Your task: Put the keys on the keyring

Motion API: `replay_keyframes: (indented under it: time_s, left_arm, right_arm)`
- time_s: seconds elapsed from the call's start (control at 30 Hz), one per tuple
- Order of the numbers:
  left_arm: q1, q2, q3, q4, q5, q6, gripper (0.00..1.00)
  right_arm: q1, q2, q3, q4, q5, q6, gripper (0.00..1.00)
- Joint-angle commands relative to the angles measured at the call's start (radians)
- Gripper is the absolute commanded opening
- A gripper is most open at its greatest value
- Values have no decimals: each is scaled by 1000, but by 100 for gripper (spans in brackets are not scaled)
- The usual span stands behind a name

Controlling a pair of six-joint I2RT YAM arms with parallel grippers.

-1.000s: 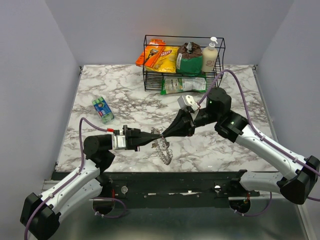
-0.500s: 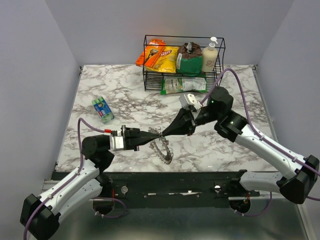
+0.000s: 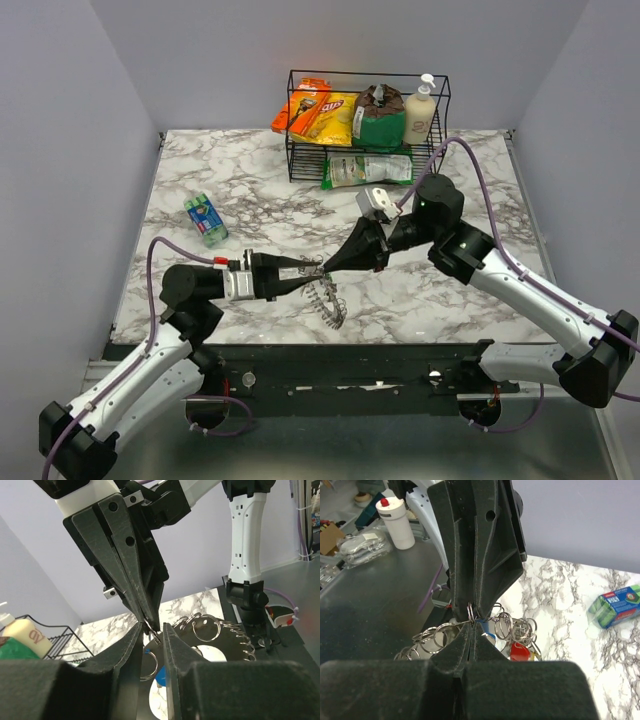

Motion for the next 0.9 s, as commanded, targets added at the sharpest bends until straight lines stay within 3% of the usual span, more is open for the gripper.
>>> replay_keyframes:
  time_s: [0.0,0.43,0.57,0.87]
  left_arm:
    - [-5,-24,64,-232,-28,103,36]
    - [-5,56,287,-724,-56,224,45]
    - [-5,117,367,-910,-54,272,45]
    - [-5,225,488,-1146,-79,353,43]
  right_arm:
    - [7,-10,29,-68,48,-42,1]
    - [7,48,74,-252,174,-113,1]
    - [7,69,82,-314,232,-136,1]
    - [7,85,39,-363,292,-145,1]
